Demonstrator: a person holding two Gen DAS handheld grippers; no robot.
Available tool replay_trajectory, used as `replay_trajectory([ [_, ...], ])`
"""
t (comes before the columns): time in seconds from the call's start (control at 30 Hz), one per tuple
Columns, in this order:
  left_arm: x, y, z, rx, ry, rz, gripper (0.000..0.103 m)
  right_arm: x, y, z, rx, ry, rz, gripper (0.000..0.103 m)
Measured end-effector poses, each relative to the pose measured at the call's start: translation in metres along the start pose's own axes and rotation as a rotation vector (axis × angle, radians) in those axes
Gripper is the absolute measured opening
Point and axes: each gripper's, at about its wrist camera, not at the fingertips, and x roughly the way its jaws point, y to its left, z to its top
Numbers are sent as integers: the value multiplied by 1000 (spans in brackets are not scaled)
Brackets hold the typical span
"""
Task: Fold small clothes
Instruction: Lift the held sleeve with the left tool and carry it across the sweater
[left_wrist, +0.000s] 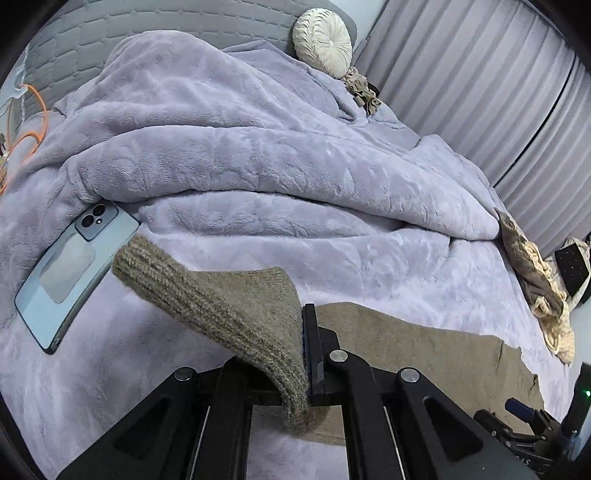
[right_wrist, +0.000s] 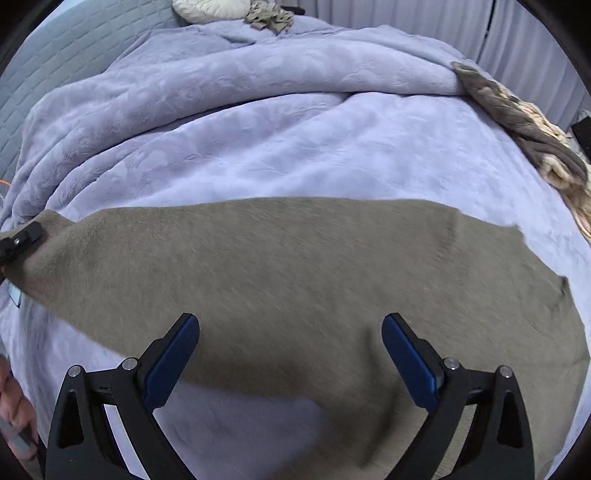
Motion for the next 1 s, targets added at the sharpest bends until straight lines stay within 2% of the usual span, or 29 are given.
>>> replay_trajectory([
  [0.2,13,-48,-10,72,86,14,7,-25,-74,-40,50,22,-97,100],
  [0.37,21,-89,-25,145,129,41,7,-33,-118,-68,133,38,-101,100],
  [0.7,12,-175,-63,296,166,46,7,-43,-153,-80,194,18,-95,100],
  [1.0,22,-256,-109,432,227,46,7,-49,-192,-102,226,16,-120,100],
])
